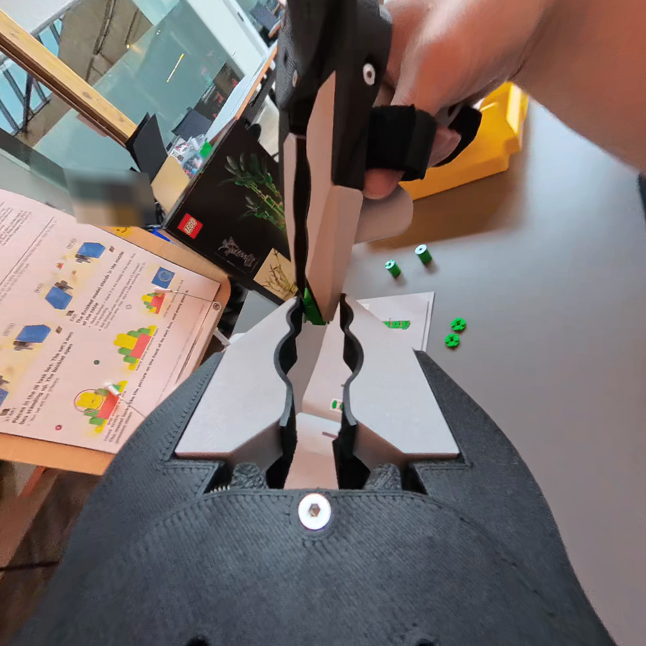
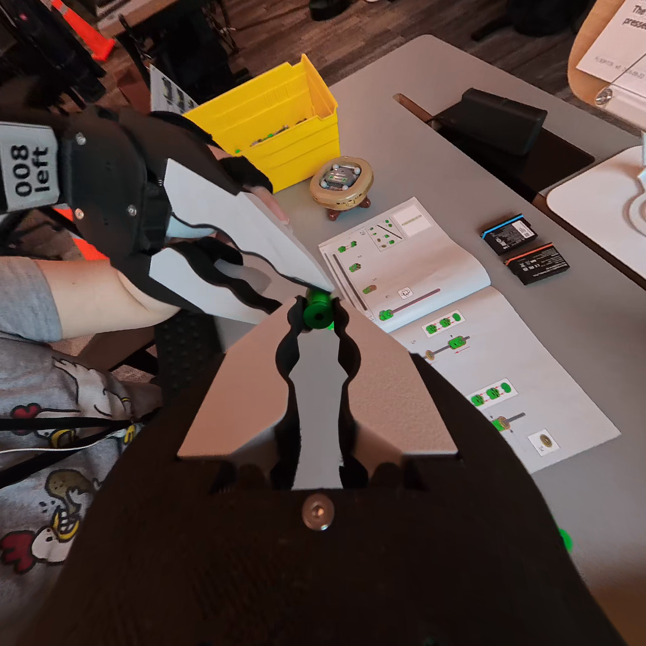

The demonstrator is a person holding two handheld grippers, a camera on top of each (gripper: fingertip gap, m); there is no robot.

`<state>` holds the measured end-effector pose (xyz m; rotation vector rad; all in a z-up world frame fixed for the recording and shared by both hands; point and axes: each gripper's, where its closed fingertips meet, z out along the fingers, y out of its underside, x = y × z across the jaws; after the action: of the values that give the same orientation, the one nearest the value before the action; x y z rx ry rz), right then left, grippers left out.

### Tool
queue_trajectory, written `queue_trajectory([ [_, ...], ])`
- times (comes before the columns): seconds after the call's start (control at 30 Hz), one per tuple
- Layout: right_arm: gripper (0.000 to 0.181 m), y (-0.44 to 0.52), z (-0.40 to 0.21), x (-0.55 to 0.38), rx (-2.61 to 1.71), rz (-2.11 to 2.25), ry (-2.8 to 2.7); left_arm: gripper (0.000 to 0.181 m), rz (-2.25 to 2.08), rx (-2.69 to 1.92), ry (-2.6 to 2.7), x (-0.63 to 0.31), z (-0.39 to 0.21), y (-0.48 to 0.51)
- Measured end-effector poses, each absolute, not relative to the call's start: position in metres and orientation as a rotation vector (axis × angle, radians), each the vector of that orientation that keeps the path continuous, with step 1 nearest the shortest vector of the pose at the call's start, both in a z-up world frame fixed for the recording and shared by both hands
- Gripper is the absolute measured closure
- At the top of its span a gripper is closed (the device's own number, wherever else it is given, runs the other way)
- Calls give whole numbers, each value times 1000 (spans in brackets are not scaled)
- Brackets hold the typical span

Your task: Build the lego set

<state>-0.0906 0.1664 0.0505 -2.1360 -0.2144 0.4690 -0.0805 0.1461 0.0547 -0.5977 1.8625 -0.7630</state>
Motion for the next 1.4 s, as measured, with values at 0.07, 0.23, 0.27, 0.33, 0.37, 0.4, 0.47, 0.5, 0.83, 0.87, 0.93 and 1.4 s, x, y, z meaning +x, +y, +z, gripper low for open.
queue_trajectory([
  [0.07, 167, 165, 51, -91, -2133, 499, -219, 163, -777, -595, 1876, -84, 55, 147],
  [0.23, 167, 152, 38, -76, -2224, 433, -217, 163, -827, -603, 1899, -88, 56, 145],
  [0.27, 167, 147, 32, -72, -2260, 407, -216, 164, -859, -605, 1902, -89, 57, 143],
  [0.33, 167, 134, 16, -63, -2355, 375, -216, 163, -915, -621, 1899, -93, 63, 144],
  [0.37, 167, 124, 2, -55, -2437, 347, -219, 164, -937, -633, 1891, -95, 66, 146],
  [0.4, 167, 113, -14, -45, -2534, 297, -227, 164, -960, -644, 1882, -97, 70, 149],
  [0.47, 167, 87, -50, -27, -2727, 262, -253, 164, -998, -670, 1857, -101, 78, 157],
  [0.5, 167, 76, -66, -20, -2800, 270, -265, 164, -1013, -682, 1843, -104, 82, 161],
  [0.83, 166, 48, -148, 22, -3074, 185, -467, 169, -1105, -740, 1709, -130, 118, 195],
  [0.87, 166, 49, -151, 25, -3080, 173, -453, 169, -1119, -738, 1704, -132, 120, 195],
  [0.93, 166, 48, -154, 32, -3103, 135, -413, 170, -1130, -735, 1701, -135, 122, 196],
  [1.4, 166, 45, -165, 37, -3178, 166, -285, 171, -1123, -727, 1727, -137, 120, 194],
])
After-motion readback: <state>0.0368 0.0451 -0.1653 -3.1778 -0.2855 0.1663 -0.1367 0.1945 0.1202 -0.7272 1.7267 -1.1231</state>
